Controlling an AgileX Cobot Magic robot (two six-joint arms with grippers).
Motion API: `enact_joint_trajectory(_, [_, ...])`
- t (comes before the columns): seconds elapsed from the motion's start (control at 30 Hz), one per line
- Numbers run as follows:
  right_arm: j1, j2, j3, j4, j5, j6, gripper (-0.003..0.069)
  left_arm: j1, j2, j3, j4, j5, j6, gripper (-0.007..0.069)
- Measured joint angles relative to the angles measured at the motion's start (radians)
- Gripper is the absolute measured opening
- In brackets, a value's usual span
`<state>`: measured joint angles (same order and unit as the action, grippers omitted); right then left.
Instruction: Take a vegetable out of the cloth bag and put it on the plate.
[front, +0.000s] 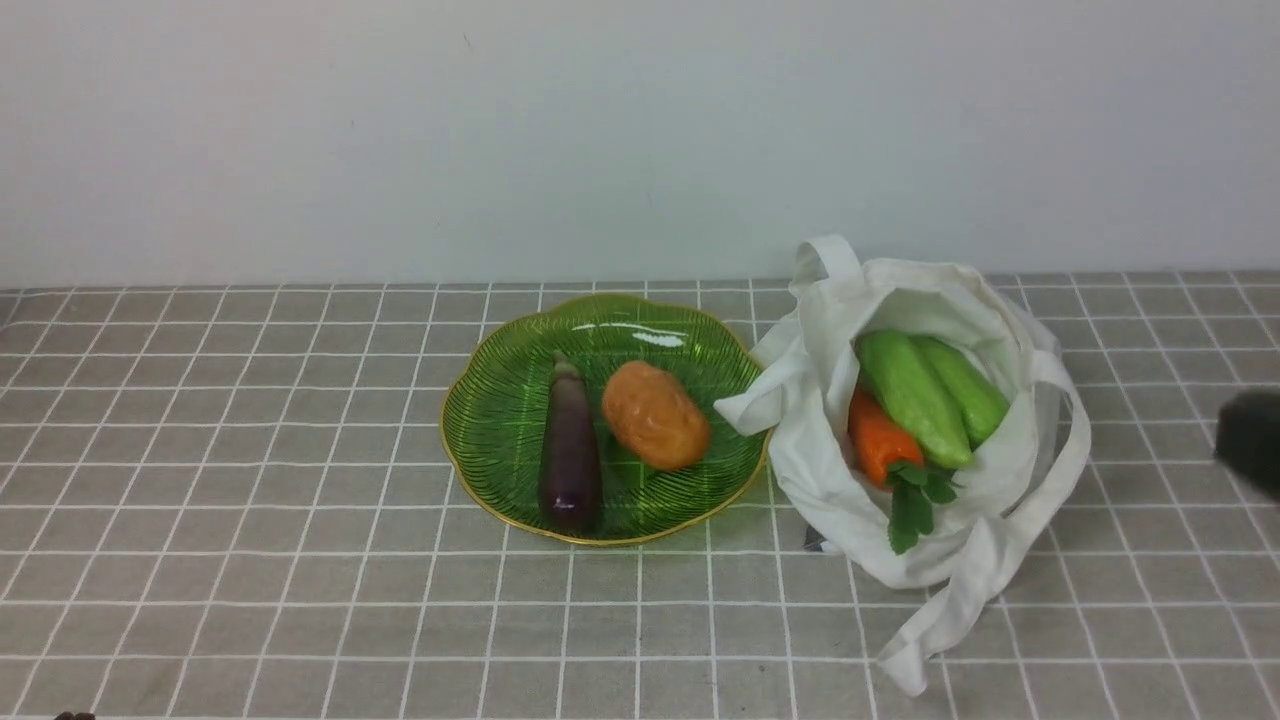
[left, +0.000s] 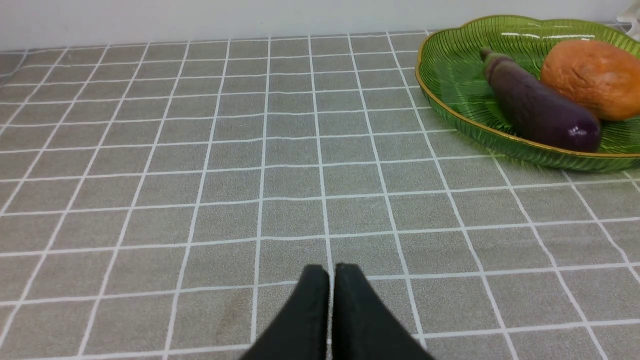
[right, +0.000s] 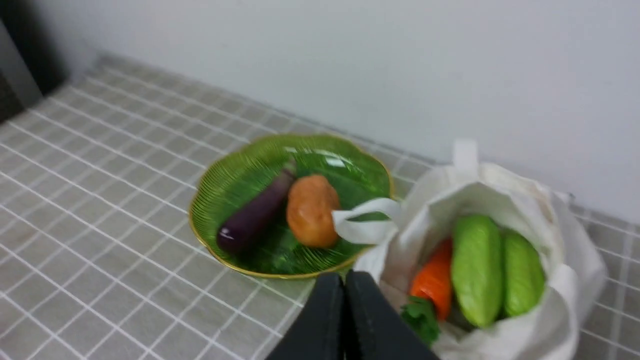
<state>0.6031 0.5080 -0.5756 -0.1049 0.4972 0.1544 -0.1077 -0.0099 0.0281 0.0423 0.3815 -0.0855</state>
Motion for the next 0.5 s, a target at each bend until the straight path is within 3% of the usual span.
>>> enact_joint_trajectory(0.13, [0.000, -0.079, 0.152, 0.001, -0.122, 0.000, -0.0015, 0.000, 0.000, 0.000, 0.000, 0.000, 0.000, -0.0005])
enact_joint_trajectory(0.5, [0.000, -0.086, 0.165, 0.000, -0.146, 0.000, -0.0015, 0.000, 0.000, 0.000, 0.000, 0.000, 0.000, -0.0005])
